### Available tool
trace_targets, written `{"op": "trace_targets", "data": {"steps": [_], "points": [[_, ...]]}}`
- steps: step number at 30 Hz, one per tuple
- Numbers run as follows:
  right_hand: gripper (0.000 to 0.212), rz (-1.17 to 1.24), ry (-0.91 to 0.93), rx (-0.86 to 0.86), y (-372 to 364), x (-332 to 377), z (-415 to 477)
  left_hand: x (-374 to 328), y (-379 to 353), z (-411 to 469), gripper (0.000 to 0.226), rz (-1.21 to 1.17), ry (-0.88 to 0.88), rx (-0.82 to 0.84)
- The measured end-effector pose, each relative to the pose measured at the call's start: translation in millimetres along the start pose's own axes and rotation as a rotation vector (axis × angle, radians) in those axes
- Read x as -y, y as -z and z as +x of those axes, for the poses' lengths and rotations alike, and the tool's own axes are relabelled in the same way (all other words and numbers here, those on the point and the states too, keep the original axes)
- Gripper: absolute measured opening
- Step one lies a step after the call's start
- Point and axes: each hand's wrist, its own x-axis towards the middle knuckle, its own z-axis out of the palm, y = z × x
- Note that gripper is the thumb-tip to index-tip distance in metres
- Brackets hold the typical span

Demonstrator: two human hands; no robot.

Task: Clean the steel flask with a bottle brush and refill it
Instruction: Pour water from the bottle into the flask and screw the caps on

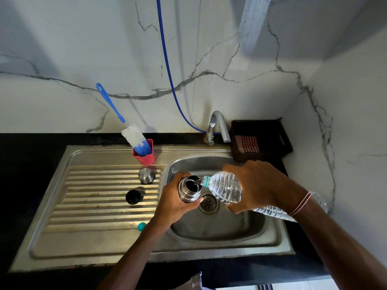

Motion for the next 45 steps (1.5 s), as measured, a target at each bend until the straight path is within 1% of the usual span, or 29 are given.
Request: {"op": "trace_targets", "data": {"steps": [13, 23, 31, 38, 45], "points": [[0.093, 0.006, 0.003, -0.01, 3, 1, -4, 2, 0, 0, 0.068, -0.004, 0.01, 0.0], [0.095, 0.002, 0.008, 0.004, 4, 2, -3, 2, 0, 0, 0.066, -0.02, 0.001, 0.002], [0.093, -0.005, -0.003, -0.003, 5, 4, -4, 2, 1, -2, 0.065, -0.024, -0.008, 0.007], [0.095, -0.006, -0.009, 0.009, 6, 5, -4, 3, 0, -2, 0.066, -0.033, -0.021, -0.012], [0.093, 0.011, 0.001, 0.017, 7, 11, -3, 3, -2, 0, 0.066, -0.046, -0.022, -0.037]]}}
